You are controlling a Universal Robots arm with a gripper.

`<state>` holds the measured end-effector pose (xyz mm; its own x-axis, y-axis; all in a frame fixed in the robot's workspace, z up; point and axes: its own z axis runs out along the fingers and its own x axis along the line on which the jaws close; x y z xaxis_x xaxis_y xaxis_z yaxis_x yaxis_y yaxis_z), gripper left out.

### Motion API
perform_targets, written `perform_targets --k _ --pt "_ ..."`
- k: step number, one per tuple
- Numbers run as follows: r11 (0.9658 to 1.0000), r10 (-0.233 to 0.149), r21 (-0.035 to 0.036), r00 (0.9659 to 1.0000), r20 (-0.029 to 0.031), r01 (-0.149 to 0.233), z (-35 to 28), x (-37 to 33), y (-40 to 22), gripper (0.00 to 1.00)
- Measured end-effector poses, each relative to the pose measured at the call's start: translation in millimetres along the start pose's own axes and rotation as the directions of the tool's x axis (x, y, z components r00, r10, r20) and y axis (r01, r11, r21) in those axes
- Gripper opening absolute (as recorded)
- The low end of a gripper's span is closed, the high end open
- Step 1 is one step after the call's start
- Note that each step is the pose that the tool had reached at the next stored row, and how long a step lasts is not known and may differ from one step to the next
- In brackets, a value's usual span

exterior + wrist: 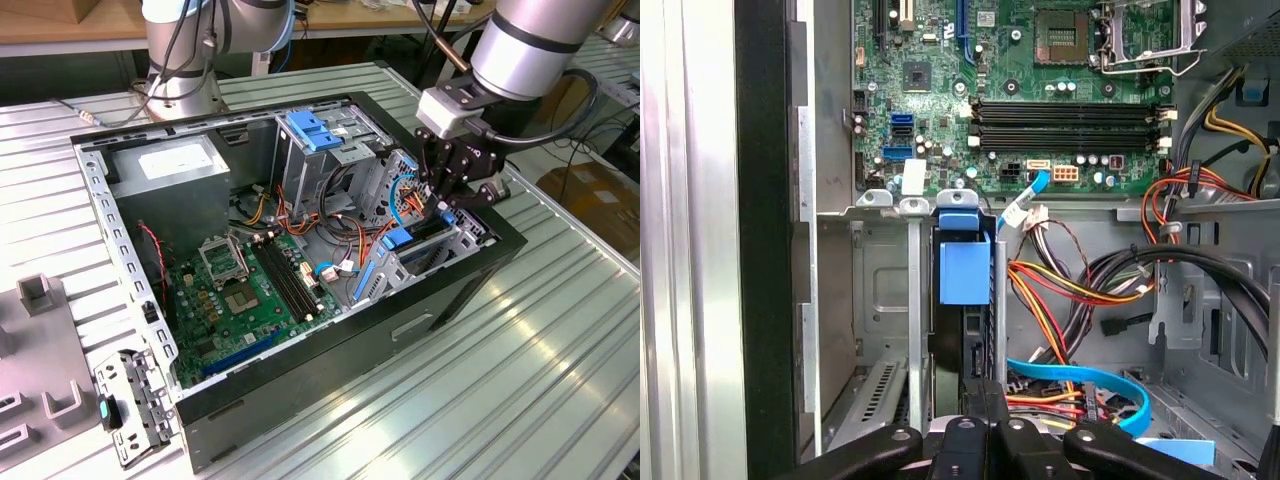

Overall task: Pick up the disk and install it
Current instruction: 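Insert the second disk wire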

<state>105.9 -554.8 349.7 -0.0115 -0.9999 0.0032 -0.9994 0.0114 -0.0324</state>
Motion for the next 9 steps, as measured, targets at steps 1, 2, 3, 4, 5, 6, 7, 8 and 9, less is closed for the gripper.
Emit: perform_targets --k 1,2,3,4,5,6,7,8,9 --pt "1.0000 0.000 0.0000 1.0000 0.0000 0.000 -0.1 0.0 1.6 0.11" --pt "1.0000 0.000 0.0000 1.0000 0.0000 0.000 -0.1 0.0 2.6 0.11" --pt "1.0000 0.000 0.0001 1.0000 -0.0001 0.000 -0.3 0.0 5.5 0.11" --pt "1.0000 0.000 0.0001 1.0000 -0.0001 0.000 -0.3 0.1 7.4 0.11" --pt "1.0000 0.000 0.0001 1.0000 0.0002 0.000 -0.4 0.1 7.5 0.11" --pt "1.0000 0.000 0.0000 1.0000 0.0007 0.000 -1.3 0.1 7.5 0.11" --pt "1.0000 0.000 0.0000 1.0000 0.0008 0.000 -3.4 0.1 7.5 0.11" --pt "1.0000 0.000 0.0000 1.0000 0.0009 0.000 -9.9 -0.2 7.3 0.11" --pt "1.0000 0.000 0.0000 1.0000 0.0009 0.000 -18.0 -1.1 7.0 0.11"
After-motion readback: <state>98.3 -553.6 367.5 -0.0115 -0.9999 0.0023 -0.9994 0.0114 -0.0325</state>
